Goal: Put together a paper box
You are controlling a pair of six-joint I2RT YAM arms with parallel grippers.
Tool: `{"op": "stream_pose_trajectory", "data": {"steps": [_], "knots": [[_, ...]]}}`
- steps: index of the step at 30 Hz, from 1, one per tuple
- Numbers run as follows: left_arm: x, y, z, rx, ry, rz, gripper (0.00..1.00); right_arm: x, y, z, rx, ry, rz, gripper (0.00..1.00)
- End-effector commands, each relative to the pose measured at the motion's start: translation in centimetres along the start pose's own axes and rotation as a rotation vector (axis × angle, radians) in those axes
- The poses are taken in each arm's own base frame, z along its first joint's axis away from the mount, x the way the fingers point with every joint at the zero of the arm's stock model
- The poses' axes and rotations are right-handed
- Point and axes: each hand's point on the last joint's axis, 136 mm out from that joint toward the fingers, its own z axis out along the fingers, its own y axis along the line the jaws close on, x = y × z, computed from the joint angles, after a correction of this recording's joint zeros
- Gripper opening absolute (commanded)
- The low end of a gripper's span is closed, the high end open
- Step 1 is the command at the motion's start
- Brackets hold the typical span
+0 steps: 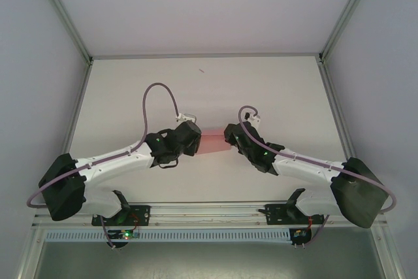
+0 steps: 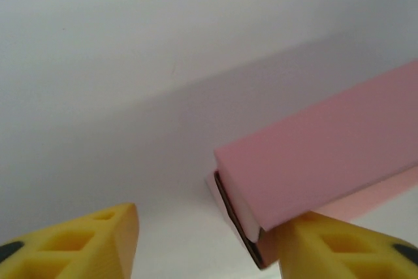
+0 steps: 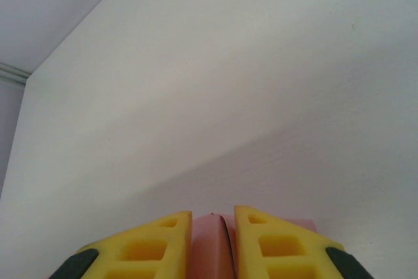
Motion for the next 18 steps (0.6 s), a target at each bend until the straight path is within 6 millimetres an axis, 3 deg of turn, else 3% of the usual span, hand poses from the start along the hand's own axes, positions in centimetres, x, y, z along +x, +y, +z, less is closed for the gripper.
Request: {"op": "stream_pose_trajectory", "data": {"steps": [1,4,6,7,13,18], "knots": [[0.1,-0.9,-1.7,0.071,0.073,-0.029,0.70,5.9,-9.5,-0.6,0.305,0.206,-0.115,0.18],[-1.4,-2.7,-2.6,0.180,0.078,-0.097,0.73,6.1,-9.5,-0.4,0.305,0.211,-0.116,0.17],[-2.7,-2.7,-3.1,0.199,0.057,-0.164,0.97,6.2,-9.5,-0.4,0.308,0.216,-0.120,0.16],[-3.2,-1.7,-2.9,0.168,0.042,-0.221,1.00,6.3,-9.5,-0.3,0.305,0.219,-0.121,0.12],[-3.3,1.5,-0.4,0.273,0.069,-0.545,1.00,6.5,-9.2,0.2,0.298,0.230,-0.123,0.12],[-2.5,0.4,0.1,0.405,0.081,-0.577,1.00,6.7,-8.9,0.5,0.297,0.246,-0.133,0.12]]}}
